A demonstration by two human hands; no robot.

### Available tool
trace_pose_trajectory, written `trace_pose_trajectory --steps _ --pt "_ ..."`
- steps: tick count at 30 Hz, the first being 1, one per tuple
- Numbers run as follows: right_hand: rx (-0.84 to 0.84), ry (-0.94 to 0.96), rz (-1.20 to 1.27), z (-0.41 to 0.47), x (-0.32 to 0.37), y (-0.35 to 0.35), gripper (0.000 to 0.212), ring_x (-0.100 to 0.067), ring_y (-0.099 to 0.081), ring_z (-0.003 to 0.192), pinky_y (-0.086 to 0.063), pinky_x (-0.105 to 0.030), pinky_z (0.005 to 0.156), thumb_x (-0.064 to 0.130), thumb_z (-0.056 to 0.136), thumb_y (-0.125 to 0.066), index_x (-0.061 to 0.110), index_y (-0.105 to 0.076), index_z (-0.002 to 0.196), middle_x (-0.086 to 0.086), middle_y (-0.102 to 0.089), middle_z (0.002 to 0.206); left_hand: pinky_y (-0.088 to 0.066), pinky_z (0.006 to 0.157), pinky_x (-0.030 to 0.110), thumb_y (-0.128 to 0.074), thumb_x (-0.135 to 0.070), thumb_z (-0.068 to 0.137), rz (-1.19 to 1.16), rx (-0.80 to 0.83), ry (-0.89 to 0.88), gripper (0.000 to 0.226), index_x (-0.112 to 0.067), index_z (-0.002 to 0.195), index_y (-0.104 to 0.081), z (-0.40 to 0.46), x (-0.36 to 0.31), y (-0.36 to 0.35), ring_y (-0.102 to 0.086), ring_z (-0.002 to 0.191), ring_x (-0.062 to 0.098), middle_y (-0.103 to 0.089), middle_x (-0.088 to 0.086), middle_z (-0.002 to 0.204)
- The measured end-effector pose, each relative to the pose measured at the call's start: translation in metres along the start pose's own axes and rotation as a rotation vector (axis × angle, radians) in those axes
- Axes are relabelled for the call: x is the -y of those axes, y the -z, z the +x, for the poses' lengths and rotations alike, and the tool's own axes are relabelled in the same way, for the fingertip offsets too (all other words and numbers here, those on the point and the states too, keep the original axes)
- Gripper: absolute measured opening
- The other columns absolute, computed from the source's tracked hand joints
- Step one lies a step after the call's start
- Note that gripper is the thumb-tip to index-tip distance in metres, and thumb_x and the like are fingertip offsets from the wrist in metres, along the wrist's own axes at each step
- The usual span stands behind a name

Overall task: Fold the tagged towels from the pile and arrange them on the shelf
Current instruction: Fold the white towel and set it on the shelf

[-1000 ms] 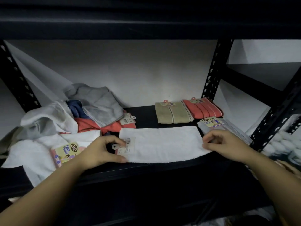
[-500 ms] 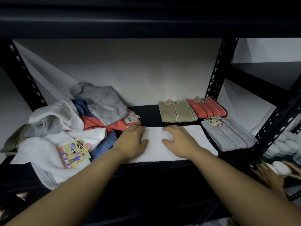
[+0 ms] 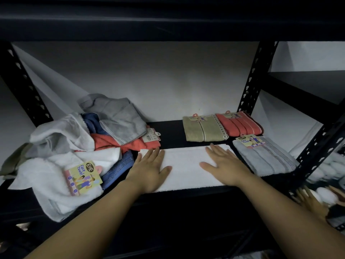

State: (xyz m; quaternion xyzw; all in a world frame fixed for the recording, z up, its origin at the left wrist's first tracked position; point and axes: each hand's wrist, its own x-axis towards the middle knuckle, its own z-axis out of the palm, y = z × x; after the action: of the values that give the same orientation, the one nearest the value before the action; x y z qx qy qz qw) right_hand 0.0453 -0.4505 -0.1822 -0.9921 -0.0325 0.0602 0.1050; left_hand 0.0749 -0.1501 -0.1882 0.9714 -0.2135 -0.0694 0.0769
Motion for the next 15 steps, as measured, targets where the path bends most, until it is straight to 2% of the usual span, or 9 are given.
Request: trace_pose_trajectory --steps 3,6,8,9,10,12,13,15 --pt "-0.022 -0.074 0.035 0.001 -0.028 0.003 0.09 -0.008 0.005 0.159 -0.001 -0.036 0.13 0.076 0.098 -0.028 0.022 -0.005 0.167 0.006 0.006 0.174 0.007 0.128 0.047 -0.017 -0.065 0.104 -0.002 -0.012 -0.002 0.077 -0.023 0.165 0.002 0.0 0.001 -0.001 0.011 0.158 0.015 0.008 -0.002 0.173" --pt "-0.026 -0.067 0.065 0.003 -0.031 0.001 0.086 -0.01 0.005 0.159 -0.002 -0.037 0.13 0.07 0.101 -0.029 0.019 -0.008 0.167 0.003 0.004 0.174 0.007 0.128 0.047 -0.017 -0.066 0.103 -0.008 -0.021 -0.003 0.077 -0.024 0.165 0.001 0.002 0.001 -0.003 0.011 0.158 0.015 0.008 -0.003 0.172" --pt "-0.069 -0.074 0.108 0.002 -0.026 -0.001 0.078 -0.014 -0.001 0.16 -0.008 -0.04 0.13 0.062 0.105 -0.034 0.015 -0.017 0.165 -0.001 -0.004 0.174 0.007 0.128 0.047 -0.018 -0.066 0.103 -0.012 -0.032 -0.002 0.077 -0.024 0.165 0.0 0.003 0.002 -0.004 0.01 0.159 0.015 0.007 -0.002 0.173" --pt "-0.126 -0.09 0.117 0.001 -0.023 -0.001 0.072 -0.019 -0.009 0.16 -0.016 -0.043 0.129 0.056 0.106 -0.038 0.013 -0.027 0.163 -0.005 -0.014 0.173 0.006 0.128 0.048 -0.021 -0.065 0.104 -0.015 -0.037 0.0 0.076 -0.024 0.166 -0.003 0.003 0.002 -0.005 0.009 0.159 0.015 0.005 -0.002 0.173" --pt "-0.207 -0.104 0.117 0.0 -0.022 -0.001 0.062 -0.027 -0.022 0.156 -0.027 -0.044 0.124 0.048 0.107 -0.042 0.009 -0.039 0.156 -0.01 -0.028 0.168 0.005 0.129 0.048 -0.023 -0.064 0.104 -0.024 -0.043 0.001 0.076 -0.024 0.166 -0.007 0.003 0.002 -0.004 0.006 0.159 0.016 0.001 -0.001 0.173" --pt "-0.368 -0.107 0.098 0.001 -0.021 0.003 0.038 -0.037 -0.047 0.131 -0.044 -0.043 0.104 0.029 0.106 -0.046 0.002 -0.06 0.128 -0.019 -0.055 0.137 -0.004 0.129 0.05 -0.031 -0.063 0.103 -0.062 -0.087 -0.007 0.074 -0.021 0.163 -0.022 0.004 0.0 -0.002 -0.008 0.159 0.021 -0.015 0.002 0.172" --pt "-0.399 -0.117 0.089 0.004 -0.022 0.006 0.029 -0.037 -0.052 0.119 -0.046 -0.042 0.093 0.023 0.105 -0.047 0.001 -0.062 0.116 -0.019 -0.058 0.122 -0.014 0.128 0.049 -0.034 -0.063 0.102 -0.076 -0.129 -0.015 0.072 -0.02 0.159 -0.033 0.006 0.0 0.0 -0.023 0.154 0.026 -0.029 0.004 0.167" --pt "-0.373 -0.151 0.079 0.012 -0.025 0.012 0.022 -0.036 -0.055 0.107 -0.047 -0.04 0.083 0.017 0.103 -0.05 0.0 -0.063 0.108 -0.018 -0.058 0.111 -0.038 0.113 0.046 -0.03 -0.064 0.096 -0.071 -0.242 -0.001 0.07 -0.016 0.14 -0.055 0.011 0.002 0.005 -0.047 0.13 0.03 -0.055 0.008 0.141"
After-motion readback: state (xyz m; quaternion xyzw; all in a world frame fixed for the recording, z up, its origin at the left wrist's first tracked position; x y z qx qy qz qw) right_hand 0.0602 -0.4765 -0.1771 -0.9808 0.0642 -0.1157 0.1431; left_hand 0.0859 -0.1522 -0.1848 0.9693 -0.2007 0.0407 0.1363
